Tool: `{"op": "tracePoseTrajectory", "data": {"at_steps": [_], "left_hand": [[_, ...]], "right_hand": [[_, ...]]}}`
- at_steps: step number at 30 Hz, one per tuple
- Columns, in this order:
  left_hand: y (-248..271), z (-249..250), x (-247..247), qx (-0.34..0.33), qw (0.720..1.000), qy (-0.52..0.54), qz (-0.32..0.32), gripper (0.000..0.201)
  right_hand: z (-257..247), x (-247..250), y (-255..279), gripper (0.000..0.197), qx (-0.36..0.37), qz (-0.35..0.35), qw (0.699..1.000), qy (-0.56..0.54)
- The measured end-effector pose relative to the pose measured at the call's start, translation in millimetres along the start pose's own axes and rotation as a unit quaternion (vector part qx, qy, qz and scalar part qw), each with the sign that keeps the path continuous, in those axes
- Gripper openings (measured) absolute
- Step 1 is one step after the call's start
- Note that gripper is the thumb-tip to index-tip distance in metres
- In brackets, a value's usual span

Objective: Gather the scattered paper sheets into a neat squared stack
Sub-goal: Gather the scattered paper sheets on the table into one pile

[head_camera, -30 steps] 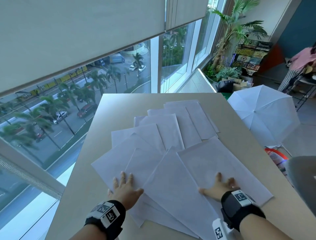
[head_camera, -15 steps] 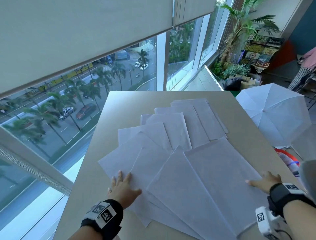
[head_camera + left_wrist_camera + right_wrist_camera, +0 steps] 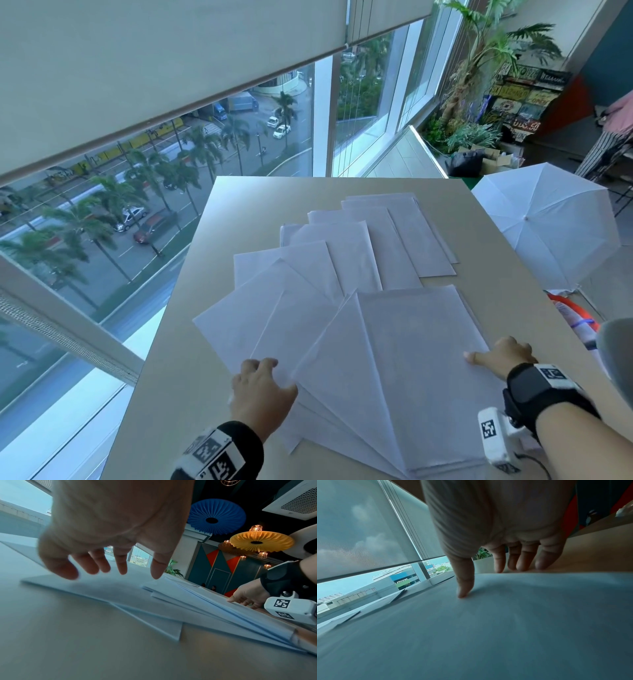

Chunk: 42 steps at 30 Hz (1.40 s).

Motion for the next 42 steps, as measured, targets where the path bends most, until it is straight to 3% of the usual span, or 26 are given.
{"op": "tracePoseTrajectory", "data": {"at_steps": [7,13,20,22,24,26,29,32,35,39,42], "left_hand": [[1,2,-4,-0.043,0.999,0.004,-0.024,0.052],[-3,1,-7,-0.051,0.998,0.01,-0.033,0.051],[-6,-1,-9,-0.058,0.998,0.01,-0.03,0.049],[-6,-1,-8,-0.058,0.998,0.012,-0.028,0.048],[-7,-2,-8,-0.061,0.998,0.018,-0.029,0.047],[-7,-3,-7,-0.065,0.997,0.021,-0.03,0.046],[-7,-3,-7,-0.069,0.997,0.019,-0.029,0.048],[-6,-3,-8,-0.07,0.997,0.018,-0.036,0.05],[-4,-2,-9,-0.076,0.996,0.008,-0.042,0.052],[-4,-2,-8,-0.079,0.996,0.006,-0.043,0.053],[-4,-2,-8,-0.081,0.996,0.01,-0.044,0.052]], "right_hand": [[-7,-7,1,0.081,-0.037,-0.022,0.999,-0.022],[-8,-18,1,0.055,-0.024,-0.06,0.998,-0.014],[-14,-12,11,0.047,-0.022,-0.031,0.999,-0.013],[-14,-10,8,0.043,0.003,-0.024,1.0,-0.009],[-14,-8,12,0.027,0.025,-0.028,0.999,-0.016],[-9,-10,7,0.038,0.046,-0.028,0.998,-0.038],[-7,-12,5,0.021,0.051,-0.032,0.996,-0.068],[-18,-16,8,0.042,0.068,-0.046,0.992,-0.093],[-28,-13,13,0.043,0.106,-0.04,0.983,-0.146],[-40,-17,27,0.01,0.143,-0.081,0.967,-0.194],[-50,-20,31,0.028,0.188,-0.104,0.963,-0.166]]}}
Point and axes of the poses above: each hand's wrist, its own y-axis away from the middle knuckle, its own x-axis out of the back of the hand, z = x × y, the point moved 6 cm from there along -y, towards the middle knuckle, and after that the axes turned 1 degree about x, right-handed, at the moved point
